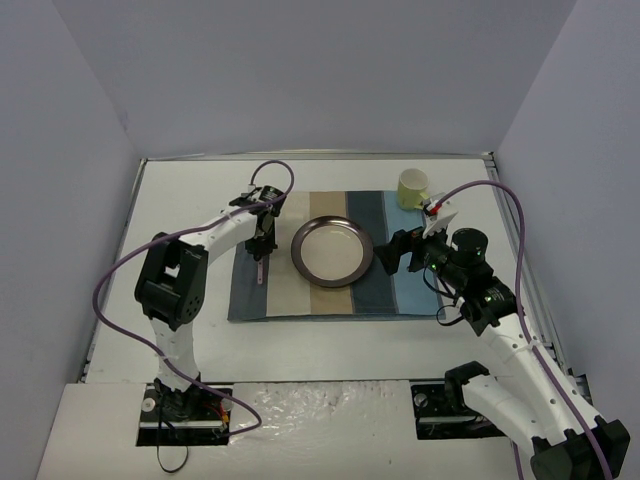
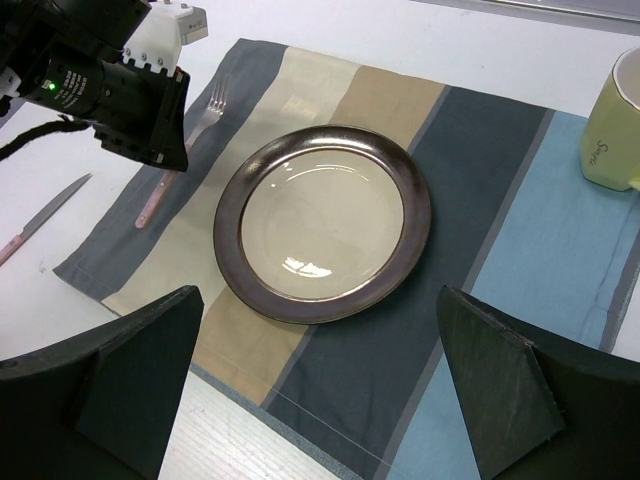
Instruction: Set the dinner table for one person
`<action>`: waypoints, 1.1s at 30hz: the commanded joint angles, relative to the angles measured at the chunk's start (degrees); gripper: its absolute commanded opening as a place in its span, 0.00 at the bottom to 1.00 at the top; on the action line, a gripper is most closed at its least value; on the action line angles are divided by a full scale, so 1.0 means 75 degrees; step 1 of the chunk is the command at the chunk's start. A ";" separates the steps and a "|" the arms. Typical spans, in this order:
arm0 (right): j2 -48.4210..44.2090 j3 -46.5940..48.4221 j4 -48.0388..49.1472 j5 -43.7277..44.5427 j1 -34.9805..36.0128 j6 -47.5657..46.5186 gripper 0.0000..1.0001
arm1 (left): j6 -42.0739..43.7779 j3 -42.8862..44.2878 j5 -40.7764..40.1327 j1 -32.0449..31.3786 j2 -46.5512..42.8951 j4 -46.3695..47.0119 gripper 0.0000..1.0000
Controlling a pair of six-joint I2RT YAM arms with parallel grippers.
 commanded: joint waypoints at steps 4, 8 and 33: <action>-0.0114 -0.0015 0.0415 0.0110 0.0033 -0.0063 1.00 | 0.0195 -0.0125 -0.0022 0.0125 0.0016 0.0318 0.16; -0.0132 -0.0042 0.0415 0.0098 0.0033 -0.0060 1.00 | 0.0219 -0.0187 -0.0040 0.0127 0.0034 0.0324 0.34; -0.0525 -0.0044 0.0415 -0.0254 0.0044 0.0023 1.00 | 0.0301 -0.2677 0.0262 0.1796 -0.3823 -0.0426 0.94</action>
